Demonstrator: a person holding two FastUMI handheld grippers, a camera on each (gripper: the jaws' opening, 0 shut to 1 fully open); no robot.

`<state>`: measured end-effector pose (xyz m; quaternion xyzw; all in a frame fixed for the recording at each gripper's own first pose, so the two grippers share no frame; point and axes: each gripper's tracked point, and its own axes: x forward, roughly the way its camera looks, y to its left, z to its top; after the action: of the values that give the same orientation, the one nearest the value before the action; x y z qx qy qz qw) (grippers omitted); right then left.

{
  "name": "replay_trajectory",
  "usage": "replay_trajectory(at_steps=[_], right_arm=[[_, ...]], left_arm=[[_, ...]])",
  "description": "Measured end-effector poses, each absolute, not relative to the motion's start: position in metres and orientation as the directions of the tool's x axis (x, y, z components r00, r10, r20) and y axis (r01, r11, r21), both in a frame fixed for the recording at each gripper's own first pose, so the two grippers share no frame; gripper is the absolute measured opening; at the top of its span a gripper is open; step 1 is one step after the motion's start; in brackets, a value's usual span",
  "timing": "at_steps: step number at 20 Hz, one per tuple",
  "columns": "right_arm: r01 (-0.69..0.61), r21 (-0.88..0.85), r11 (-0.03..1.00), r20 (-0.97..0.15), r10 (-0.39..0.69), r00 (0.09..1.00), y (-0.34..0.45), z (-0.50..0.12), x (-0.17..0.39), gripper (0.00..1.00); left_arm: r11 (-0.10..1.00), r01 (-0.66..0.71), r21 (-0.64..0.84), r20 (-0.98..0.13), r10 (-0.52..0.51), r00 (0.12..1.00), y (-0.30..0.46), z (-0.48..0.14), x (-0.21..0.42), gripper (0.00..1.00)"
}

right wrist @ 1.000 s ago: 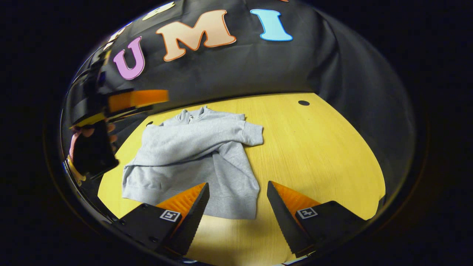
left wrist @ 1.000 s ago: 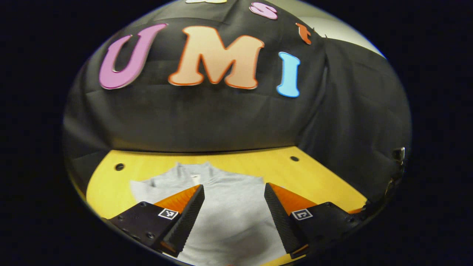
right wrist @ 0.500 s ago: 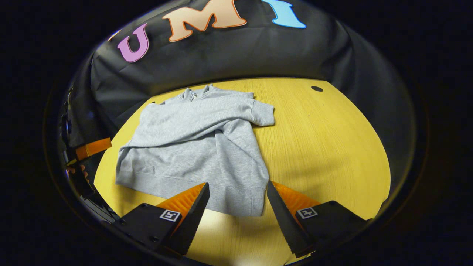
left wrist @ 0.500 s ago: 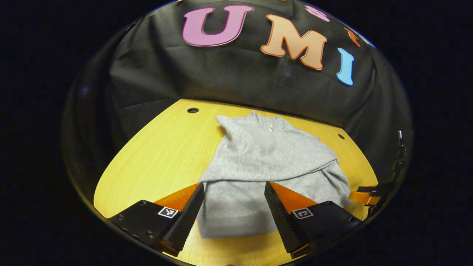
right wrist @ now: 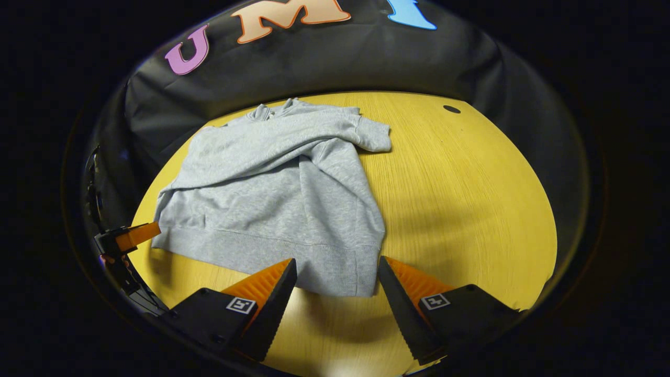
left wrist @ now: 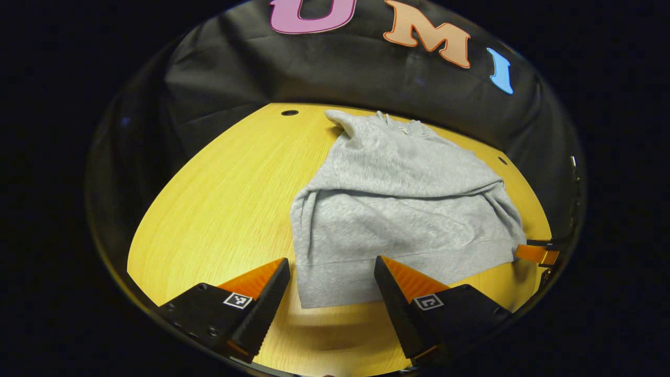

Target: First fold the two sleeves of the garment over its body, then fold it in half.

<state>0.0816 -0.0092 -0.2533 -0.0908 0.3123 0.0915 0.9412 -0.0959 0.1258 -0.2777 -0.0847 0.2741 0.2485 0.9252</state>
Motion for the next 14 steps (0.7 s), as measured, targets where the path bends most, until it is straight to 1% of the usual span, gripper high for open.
replay_trajectory(at_steps=[2,3,4,5,6,9,10,12,13,14], right_arm=[[-0.233,-0.125,0.964,-0.602,0.113,0.790,-0.007,-0.255,0.081,0.94],[-0.230,-0.131,0.964,-0.603,0.107,0.791,-0.007,-0.255,0.080,0.98],[-0.226,-0.135,0.965,-0.602,0.101,0.792,-0.008,-0.254,0.081,0.94],[-0.221,-0.143,0.965,-0.601,0.093,0.794,-0.007,-0.254,0.081,0.94],[-0.219,-0.155,0.963,-0.600,0.084,0.795,-0.008,-0.255,0.081,0.99],[-0.219,-0.175,0.960,-0.600,0.073,0.796,-0.006,-0.256,0.081,0.99],[-0.217,-0.171,0.961,-0.602,0.072,0.795,-0.006,-0.256,0.080,0.98],[-0.211,-0.169,0.963,-0.604,0.068,0.794,-0.008,-0.256,0.081,0.97],[-0.211,-0.168,0.963,-0.607,0.068,0.792,-0.008,-0.255,0.080,0.93],[-0.213,-0.160,0.964,-0.612,0.072,0.787,-0.007,-0.256,0.081,0.94]], left_arm=[[0.858,-0.513,-0.027,-0.563,0.411,0.717,0.125,-0.284,-0.099,0.95],[0.854,-0.520,-0.023,-0.562,0.418,0.713,0.127,-0.285,-0.100,0.95],[0.852,-0.523,-0.020,-0.563,0.423,0.710,0.127,-0.287,-0.100,0.96],[0.850,-0.526,-0.017,-0.566,0.426,0.706,0.127,-0.288,-0.100,0.95],[0.848,-0.530,-0.004,-0.570,0.433,0.698,0.128,-0.290,-0.101,0.95],[0.849,-0.528,0.023,-0.559,0.449,0.697,0.129,-0.291,-0.101,0.94],[0.847,-0.532,0.018,-0.553,0.452,0.700,0.129,-0.291,-0.101,0.96],[0.848,-0.529,0.018,-0.545,0.452,0.706,0.129,-0.291,-0.102,0.94],[0.852,-0.523,0.018,-0.545,0.447,0.709,0.127,-0.291,-0.102,0.93],[0.857,-0.515,0.023,-0.543,0.443,0.714,0.127,-0.290,-0.101,0.91]])
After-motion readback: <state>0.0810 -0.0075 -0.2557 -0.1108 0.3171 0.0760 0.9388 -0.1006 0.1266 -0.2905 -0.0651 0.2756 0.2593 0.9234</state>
